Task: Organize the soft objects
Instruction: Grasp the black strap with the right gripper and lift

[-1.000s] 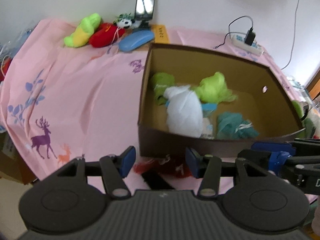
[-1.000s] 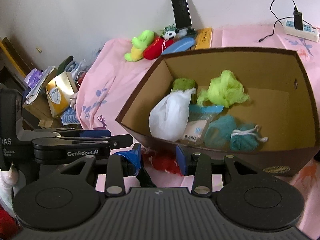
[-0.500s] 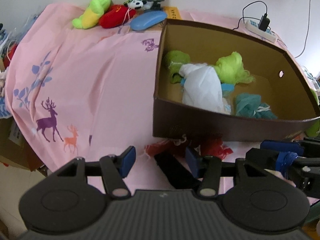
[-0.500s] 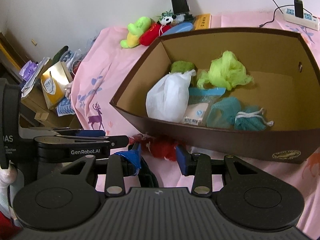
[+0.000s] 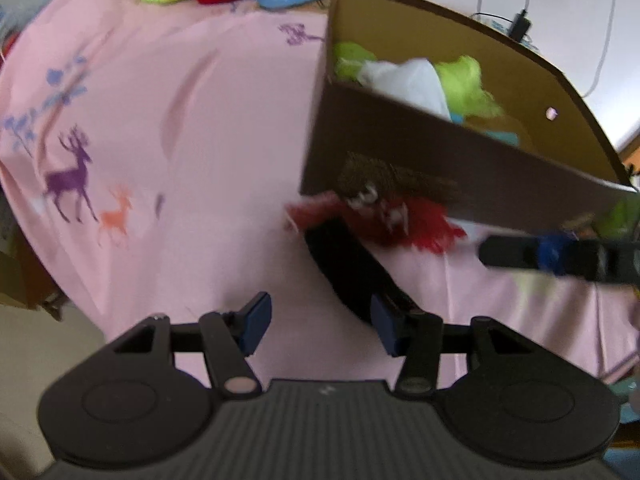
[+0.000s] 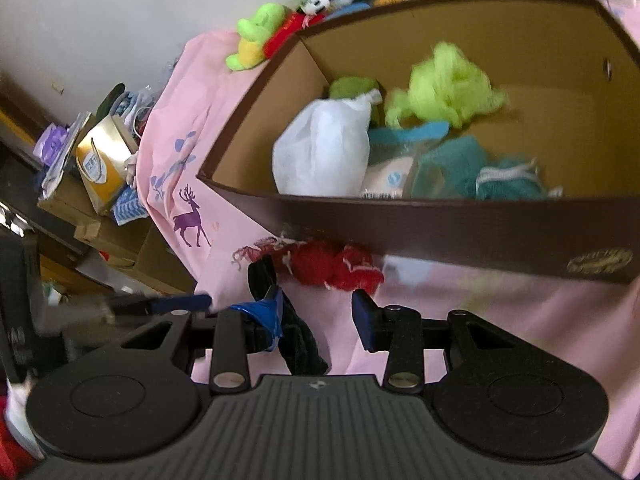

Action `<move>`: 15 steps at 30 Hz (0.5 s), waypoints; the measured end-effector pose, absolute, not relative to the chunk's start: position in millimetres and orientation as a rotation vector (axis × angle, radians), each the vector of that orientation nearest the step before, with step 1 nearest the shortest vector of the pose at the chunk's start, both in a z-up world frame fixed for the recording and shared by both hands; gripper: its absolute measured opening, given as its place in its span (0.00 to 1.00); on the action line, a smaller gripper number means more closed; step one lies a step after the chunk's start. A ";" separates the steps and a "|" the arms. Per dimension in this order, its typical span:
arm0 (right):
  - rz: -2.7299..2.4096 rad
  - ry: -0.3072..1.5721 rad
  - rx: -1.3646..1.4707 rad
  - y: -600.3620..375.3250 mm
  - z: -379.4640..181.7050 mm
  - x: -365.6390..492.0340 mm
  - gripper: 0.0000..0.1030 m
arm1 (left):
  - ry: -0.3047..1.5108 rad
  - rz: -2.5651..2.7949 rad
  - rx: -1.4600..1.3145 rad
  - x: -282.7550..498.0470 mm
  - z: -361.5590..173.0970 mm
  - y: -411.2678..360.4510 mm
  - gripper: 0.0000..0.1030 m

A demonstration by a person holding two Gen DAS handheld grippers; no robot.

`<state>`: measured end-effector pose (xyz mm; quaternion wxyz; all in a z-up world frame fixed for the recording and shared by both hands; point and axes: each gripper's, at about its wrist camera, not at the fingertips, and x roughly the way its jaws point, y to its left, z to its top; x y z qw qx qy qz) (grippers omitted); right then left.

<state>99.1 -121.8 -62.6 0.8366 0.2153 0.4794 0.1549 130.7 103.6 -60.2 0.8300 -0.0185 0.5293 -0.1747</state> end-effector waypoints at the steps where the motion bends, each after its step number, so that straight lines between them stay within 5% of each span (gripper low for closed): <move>1: 0.335 1.022 0.465 -121.4 -64.7 100.3 0.21 | 1.123 -0.381 -0.046 127.8 -62.6 102.8 0.51; 15: 0.468 1.109 0.451 -90.3 -85.2 130.7 0.20 | 1.097 -0.479 -0.078 128.4 -80.7 84.2 0.52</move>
